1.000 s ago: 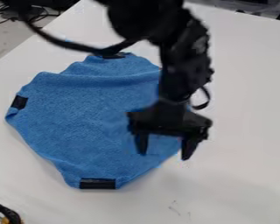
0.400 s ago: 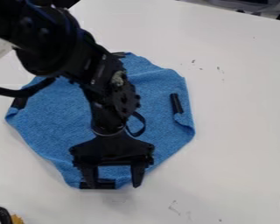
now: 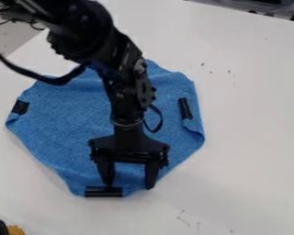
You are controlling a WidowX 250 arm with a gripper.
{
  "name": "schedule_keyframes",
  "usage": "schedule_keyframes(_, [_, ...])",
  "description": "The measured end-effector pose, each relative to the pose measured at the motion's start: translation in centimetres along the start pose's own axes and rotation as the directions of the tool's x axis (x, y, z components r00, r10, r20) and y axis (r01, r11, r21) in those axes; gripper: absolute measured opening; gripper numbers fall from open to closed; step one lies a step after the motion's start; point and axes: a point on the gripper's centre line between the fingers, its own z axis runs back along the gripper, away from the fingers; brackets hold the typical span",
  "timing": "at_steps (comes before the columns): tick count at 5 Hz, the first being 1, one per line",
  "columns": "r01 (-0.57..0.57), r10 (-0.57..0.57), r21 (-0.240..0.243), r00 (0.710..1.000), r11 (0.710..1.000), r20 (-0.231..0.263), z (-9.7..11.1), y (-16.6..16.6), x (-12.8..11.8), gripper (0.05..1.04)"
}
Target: Fold cloth from bottom right to center
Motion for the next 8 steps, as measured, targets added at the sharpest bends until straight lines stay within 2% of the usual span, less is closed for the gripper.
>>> schedule_keyframes(1, [-0.006,0.005,-0.02,1.0,1.0,-0.011,-0.3,-0.4,1.0,0.955])
schedule_keyframes(3, [-0.027,0.027,-0.04,1.0,0.999,-0.005,-0.7,-0.3,0.7,0.499])
schedule_keyframes(4, [-0.026,0.026,-0.04,1.0,0.999,0.004,-0.7,-0.2,0.6,0.302])
schedule_keyframes(5, [-0.01,0.01,0.022,1.0,1.0,0.002,0.1,-0.9,0.4,0.147])
schedule_keyframes(6, [0.027,-0.02,0.129,0.998,0.991,-0.052,3.1,-2.2,1.2,0.066])
schedule_keyframes(7, [0.07,-0.063,0.187,0.997,0.98,-0.043,6.9,-2.5,4.0,0.058])
schedule_keyframes(8, [0.154,-0.143,0.175,0.987,0.973,-0.076,6.2,-0.5,7.6,0.058])
